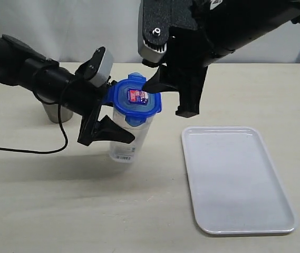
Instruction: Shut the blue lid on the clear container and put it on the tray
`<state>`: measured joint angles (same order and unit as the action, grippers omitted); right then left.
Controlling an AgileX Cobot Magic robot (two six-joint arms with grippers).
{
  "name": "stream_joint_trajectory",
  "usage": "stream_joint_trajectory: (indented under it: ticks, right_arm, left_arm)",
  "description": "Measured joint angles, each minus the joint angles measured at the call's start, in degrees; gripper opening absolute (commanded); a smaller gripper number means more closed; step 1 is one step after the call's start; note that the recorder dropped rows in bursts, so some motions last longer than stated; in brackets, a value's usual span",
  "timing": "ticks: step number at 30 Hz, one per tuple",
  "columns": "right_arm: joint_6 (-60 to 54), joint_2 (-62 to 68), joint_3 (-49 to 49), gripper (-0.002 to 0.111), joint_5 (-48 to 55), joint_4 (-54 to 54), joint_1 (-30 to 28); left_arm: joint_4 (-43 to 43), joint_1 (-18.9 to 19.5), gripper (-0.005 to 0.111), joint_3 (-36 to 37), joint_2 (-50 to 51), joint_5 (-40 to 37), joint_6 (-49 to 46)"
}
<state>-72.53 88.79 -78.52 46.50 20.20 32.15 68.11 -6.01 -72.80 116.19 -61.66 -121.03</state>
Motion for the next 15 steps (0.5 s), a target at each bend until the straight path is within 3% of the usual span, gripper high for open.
stream_joint_trajectory:
  ticks: [7, 15]
  right_arm:
    - [-5.4, 0.9, 0.0, 0.045, -2.7, -1.4, 0.0]
    - [-6.3, 5.7, 0.0, 0.045, -7.5, -8.5, -1.5]
  left_arm:
    - [-3.6, -0.3, 0.000, -0.4, -0.1, 10.1, 0.0]
    - [-7.2, -5.2, 0.000, -3.5, -0.7, 21.3, 0.0]
